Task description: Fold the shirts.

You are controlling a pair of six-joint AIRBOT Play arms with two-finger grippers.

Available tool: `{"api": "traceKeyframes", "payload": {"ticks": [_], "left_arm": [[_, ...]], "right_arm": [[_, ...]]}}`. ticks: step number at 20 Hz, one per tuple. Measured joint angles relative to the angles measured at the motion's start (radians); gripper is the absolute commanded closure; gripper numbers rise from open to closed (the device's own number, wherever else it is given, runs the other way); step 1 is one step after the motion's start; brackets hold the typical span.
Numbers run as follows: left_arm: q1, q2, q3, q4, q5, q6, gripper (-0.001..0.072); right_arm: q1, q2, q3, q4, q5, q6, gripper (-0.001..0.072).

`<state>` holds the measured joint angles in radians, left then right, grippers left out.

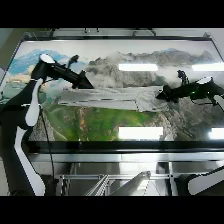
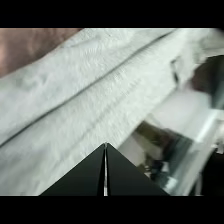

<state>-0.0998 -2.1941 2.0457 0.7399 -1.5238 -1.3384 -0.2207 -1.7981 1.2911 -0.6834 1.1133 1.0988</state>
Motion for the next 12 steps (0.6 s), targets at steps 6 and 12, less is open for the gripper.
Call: {"api": "traceKeyframes", "payload": {"ticks": [6, 12], "left_arm": [[-0.195, -0.041, 0.0, 0.153, 0.143, -0.058, 0.0689], [-0.236, -0.096, 0.003, 0.107, 0.185, -0.106, 0.0687]], "right_arm": [[-0.001, 0.13, 0.003, 0.016, 0.051, -0.003, 0.0695], [0.045, 0.252, 0.009, 0.225, 0.162, -0.053, 0.0695]]}}
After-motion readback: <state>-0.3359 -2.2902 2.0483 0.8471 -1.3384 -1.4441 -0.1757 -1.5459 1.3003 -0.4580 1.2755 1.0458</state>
